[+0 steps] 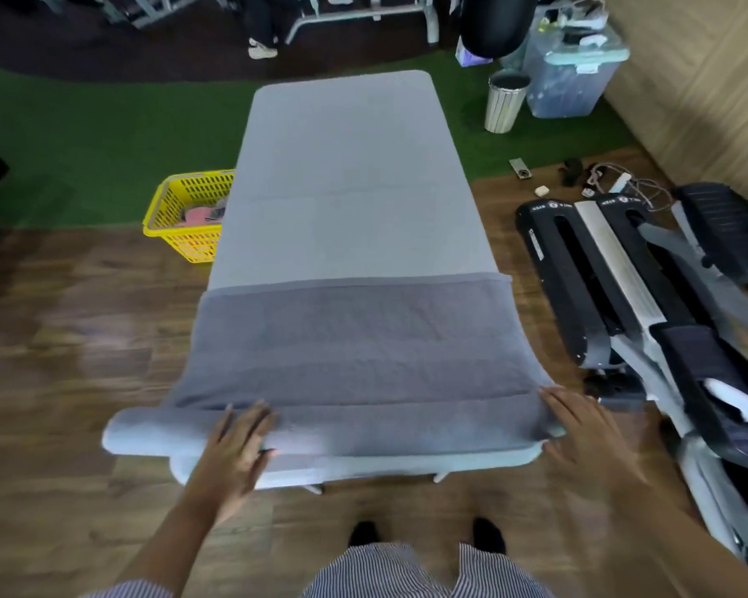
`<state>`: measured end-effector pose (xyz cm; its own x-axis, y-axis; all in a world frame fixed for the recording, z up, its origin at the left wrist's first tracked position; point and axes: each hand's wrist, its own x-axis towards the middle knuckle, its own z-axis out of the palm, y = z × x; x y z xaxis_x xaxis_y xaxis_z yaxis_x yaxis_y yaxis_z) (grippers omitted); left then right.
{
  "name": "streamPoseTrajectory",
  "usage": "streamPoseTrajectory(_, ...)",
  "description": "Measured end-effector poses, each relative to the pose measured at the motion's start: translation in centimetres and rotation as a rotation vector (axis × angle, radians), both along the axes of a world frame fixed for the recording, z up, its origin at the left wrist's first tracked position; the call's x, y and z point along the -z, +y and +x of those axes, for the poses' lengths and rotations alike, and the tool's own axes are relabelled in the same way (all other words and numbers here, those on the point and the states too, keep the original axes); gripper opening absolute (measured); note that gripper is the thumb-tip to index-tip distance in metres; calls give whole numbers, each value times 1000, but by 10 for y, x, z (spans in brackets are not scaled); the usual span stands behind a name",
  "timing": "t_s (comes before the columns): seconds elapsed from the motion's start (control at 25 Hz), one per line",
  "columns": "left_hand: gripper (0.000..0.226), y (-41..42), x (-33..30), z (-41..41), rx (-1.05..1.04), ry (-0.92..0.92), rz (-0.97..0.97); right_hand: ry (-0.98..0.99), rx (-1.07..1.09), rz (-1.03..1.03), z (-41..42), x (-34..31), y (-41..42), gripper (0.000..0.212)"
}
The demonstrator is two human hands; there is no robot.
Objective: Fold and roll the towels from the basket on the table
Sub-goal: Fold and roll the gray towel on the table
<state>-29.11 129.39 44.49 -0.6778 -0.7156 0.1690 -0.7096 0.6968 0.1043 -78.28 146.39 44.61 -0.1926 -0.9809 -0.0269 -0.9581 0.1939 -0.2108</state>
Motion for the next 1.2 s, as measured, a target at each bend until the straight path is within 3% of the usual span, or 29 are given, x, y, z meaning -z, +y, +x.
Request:
streamPoseTrajectory(0.12,53,-25,-7,68,-102,-58,66,2,79,32,8,-1,-4,62)
streamPoseTrajectory(0.44,45,-46,-16,56,-100,-105,116,36,257,234,17,-19,-25,49)
streamPoseTrajectory(0.6,42,-42,-13,46,-117,-5,51,106,60,-13,28,-15,-35,60)
streamPoseTrajectory(0.72,44,-36,-9,37,-90,-17,32,47,-94,-187,34,-7,-31,47)
streamPoseTrajectory(0.88,55,-31,-3,31,-159,-62,66,18,-47,-6,33,-8,-30,64)
streamPoseTrajectory(1.08,45,-35,-16,38,-181,-51,16,-8,-27,120,37,-30,-52,36)
streamPoseTrajectory(1.2,45,-35,-22,33,-212,-66,-26,7,-19,112,44,-32,-62,38)
